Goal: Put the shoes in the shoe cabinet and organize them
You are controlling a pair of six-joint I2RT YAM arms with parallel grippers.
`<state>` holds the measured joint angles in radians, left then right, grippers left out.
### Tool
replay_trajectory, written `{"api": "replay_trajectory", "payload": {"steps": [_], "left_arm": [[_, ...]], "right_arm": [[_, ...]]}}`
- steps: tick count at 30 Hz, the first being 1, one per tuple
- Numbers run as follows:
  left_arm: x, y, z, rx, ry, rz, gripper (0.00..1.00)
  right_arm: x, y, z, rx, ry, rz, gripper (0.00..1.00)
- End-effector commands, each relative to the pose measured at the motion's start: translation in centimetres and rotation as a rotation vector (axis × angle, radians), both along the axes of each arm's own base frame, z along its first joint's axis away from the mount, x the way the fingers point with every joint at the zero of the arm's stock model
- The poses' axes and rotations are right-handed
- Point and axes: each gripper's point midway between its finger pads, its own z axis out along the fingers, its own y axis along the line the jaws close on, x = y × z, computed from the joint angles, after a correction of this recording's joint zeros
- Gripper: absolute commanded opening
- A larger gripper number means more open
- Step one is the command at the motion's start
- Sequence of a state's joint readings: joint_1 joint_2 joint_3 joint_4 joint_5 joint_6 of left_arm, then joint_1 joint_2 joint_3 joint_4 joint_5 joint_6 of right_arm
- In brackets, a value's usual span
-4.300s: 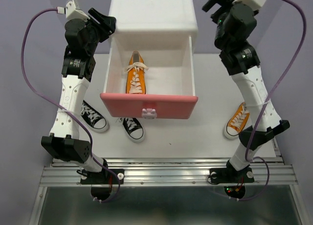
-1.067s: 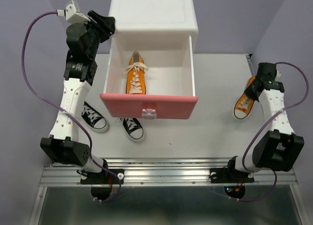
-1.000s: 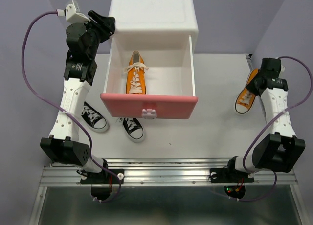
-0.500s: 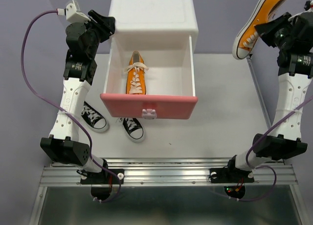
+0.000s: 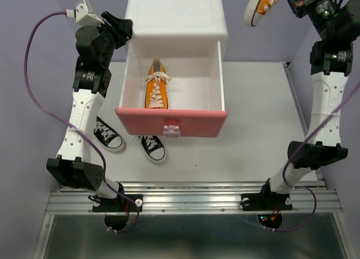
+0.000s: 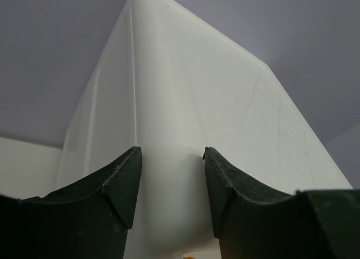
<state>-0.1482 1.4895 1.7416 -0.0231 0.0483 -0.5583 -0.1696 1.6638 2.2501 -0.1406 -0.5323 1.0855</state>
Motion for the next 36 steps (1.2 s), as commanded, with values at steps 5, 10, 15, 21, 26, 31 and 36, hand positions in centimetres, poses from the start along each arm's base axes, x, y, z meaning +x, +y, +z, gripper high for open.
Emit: {"api": "replay_trajectory", "payload": {"steps": [5, 10, 15, 21, 26, 31, 36], "left_arm": [[-0.1, -1.2, -14.9, 0.139, 0.465, -0.083, 0.57], [-0.2, -1.2, -15.3, 0.144, 0.478, -0.081, 0.57], [-0.3, -1.1, -15.6, 0.143, 0.48, -0.079, 0.57], [-0.1, -1.2, -15.1, 0.139, 0.473, -0.08, 0.57], [-0.1, -1.3, -15.2, 0.132, 0.474, -0.084, 0.57], [-0.1, -1.2, -15.2, 0.126, 0.475, -0.075, 0.57], [-0.1, -1.1, -15.3, 0.127, 0.474, -0.069, 0.57]], "right_arm": [[-7.9, 13.0, 7.2, 0.062, -0.257, 0.435, 0.01], [-10.2, 19.2, 5.9, 0.044, -0.241, 0.602, 0.01], [-12.0, 23.1, 4.1, -0.007, -0.208, 0.694, 0.01], [-12.9, 26.2, -1.2, -0.159, -0.072, 0.743, 0.01], [-13.7, 26.9, -3.4, -0.206, -0.035, 0.775, 0.01], [-15.2, 27.4, -4.9, -0.259, -0.003, 0.821, 0.0], [-16.1, 27.6, -7.2, -0.297, 0.069, 0.862, 0.01]]}}
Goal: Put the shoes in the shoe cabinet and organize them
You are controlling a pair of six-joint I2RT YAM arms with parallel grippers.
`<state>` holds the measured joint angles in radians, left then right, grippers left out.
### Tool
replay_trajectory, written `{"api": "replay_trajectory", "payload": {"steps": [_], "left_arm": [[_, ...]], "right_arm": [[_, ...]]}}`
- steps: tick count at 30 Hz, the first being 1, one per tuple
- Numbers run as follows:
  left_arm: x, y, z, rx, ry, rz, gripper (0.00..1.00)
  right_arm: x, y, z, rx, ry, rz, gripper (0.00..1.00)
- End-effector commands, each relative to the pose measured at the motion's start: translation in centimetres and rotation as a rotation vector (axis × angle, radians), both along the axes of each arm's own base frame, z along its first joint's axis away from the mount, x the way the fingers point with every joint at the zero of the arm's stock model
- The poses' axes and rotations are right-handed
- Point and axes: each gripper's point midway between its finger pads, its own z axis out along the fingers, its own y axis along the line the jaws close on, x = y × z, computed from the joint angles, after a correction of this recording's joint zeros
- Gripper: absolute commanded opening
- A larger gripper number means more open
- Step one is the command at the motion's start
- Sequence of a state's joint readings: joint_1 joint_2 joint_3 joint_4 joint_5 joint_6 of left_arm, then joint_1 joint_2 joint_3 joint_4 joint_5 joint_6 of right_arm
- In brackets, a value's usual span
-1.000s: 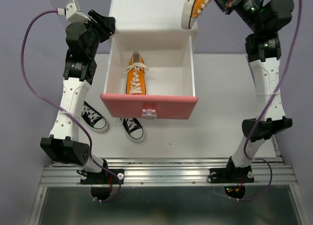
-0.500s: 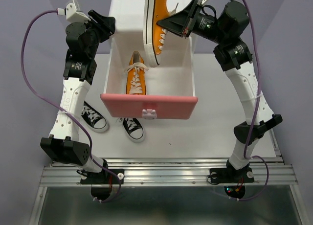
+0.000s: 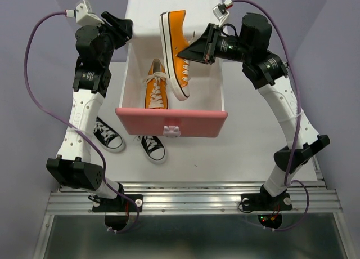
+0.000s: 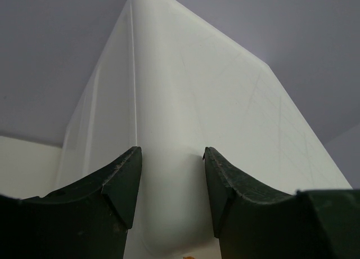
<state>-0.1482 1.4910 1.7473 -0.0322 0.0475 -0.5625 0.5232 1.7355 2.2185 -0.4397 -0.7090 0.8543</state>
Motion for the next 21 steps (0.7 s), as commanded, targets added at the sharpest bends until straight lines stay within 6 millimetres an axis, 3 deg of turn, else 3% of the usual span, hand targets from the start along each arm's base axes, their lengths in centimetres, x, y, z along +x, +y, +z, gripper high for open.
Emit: {"api": "replay_trajectory", "payload": {"steps": [1, 9, 16, 21], "left_arm": [[-0.1, -1.1, -15.3, 0.129, 0.469, -0.068, 0.57], [0.0, -1.0, -15.6, 0.13, 0.475, -0.066, 0.57], [0.1, -0.9, -16.0, 0.128, 0.486, -0.059, 0.57], [0.2, -0.9, -16.0, 0.127, 0.487, -0.054, 0.57]], "right_arm": [[-5.1, -1.4, 3.8, 0.042, -0.137, 0.081, 0.01], [-5.2, -1.6, 1.2, -0.04, -0.068, 0.03, 0.01], [-5.1, -1.5, -2.8, -0.164, -0.022, 0.023, 0.01], [-5.3, -1.0, -3.4, -0.174, -0.016, 0.05, 0.01]]}}
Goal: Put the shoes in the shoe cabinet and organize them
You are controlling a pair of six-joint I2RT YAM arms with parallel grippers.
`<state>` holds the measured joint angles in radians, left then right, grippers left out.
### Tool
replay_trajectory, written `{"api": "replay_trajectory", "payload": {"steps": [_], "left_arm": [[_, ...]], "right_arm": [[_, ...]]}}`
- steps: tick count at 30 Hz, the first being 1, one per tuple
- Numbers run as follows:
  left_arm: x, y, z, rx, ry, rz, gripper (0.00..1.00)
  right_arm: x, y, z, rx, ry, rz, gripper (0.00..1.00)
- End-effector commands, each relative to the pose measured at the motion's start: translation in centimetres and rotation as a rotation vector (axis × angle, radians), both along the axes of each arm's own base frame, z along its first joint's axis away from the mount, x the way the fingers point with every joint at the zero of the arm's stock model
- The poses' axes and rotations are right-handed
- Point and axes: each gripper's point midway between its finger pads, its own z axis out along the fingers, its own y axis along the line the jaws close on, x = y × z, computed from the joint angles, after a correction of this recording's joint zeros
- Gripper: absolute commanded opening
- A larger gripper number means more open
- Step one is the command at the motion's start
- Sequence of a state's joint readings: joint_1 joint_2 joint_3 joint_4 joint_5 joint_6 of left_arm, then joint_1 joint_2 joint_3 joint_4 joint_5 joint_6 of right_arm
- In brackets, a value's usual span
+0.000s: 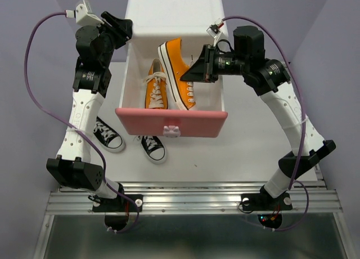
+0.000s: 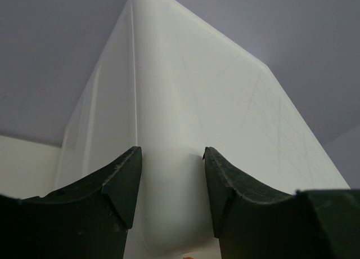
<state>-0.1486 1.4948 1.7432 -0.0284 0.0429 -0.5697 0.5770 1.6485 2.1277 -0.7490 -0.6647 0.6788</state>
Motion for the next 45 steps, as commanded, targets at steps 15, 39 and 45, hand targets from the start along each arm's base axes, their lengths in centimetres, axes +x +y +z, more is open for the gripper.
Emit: {"api": "replay_trajectory", "payload": {"steps": [15, 39, 45], "left_arm": [[0.3, -0.9, -16.1, 0.129, 0.49, -0.054, 0.57], [0.5, -0.5, -16.5, 0.129, 0.502, -0.031, 0.57], [0.4, -0.4, -16.5, 0.129, 0.502, -0.024, 0.57]], "right_arm": [[1.0, 0.3, -0.5, -0.091, -0.079, -0.051, 0.01], [4.4, 0.0, -0.9, -0.264, -0.128, -0.49, 0.0], [4.9, -1.2, -0.4, -0.263, -0.124, -0.604, 0.01]]}}
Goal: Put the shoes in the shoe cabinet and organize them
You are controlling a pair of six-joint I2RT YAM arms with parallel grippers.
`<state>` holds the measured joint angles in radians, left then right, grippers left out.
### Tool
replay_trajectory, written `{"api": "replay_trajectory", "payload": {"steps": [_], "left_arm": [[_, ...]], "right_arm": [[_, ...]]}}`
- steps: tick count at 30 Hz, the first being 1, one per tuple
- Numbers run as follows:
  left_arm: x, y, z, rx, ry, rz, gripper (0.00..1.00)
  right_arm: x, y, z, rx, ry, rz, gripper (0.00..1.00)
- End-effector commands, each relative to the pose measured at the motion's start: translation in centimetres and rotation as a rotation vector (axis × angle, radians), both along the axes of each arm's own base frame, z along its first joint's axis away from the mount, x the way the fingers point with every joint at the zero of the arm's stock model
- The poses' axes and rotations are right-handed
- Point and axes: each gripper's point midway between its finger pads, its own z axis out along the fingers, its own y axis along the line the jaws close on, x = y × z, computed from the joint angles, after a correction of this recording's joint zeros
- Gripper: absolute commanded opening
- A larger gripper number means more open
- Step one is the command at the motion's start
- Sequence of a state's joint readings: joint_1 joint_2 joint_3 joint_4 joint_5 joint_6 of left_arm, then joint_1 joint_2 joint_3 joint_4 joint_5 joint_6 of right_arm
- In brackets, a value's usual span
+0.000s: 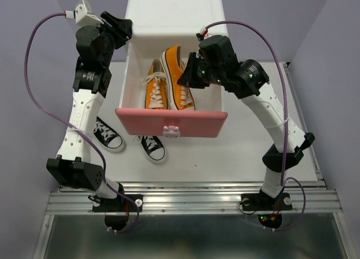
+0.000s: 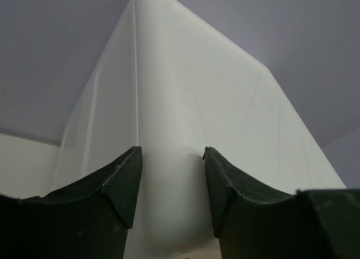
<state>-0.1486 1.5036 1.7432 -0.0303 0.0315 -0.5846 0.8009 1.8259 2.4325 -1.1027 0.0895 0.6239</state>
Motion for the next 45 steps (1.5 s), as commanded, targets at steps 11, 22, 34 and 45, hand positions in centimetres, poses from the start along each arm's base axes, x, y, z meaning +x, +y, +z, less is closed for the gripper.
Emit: {"api": "replay_trajectory", "payload": {"steps": [11, 22, 34, 45], "left_arm": [[0.2, -0.5, -16.2, 0.137, 0.492, -0.037, 0.57], [0.2, -0.5, -16.5, 0.134, 0.497, -0.033, 0.57], [0.6, -0.5, -16.4, 0.122, 0.493, -0.028, 0.57], [0.6, -0.4, -16.6, 0.122, 0.496, -0.02, 0.57]], "right_arm": [[0.8, -2.4, 2.9, 0.018, -0.078, -0.209, 0.01], [0.8, -2.4, 1.1, -0.054, -0.063, -0.244, 0.01], [1.5, -2.0, -1.0, -0.107, -0.048, -0.321, 0.01], [1.9, -1.6, -2.4, -0.123, -0.019, -0.345, 0.01]]}}
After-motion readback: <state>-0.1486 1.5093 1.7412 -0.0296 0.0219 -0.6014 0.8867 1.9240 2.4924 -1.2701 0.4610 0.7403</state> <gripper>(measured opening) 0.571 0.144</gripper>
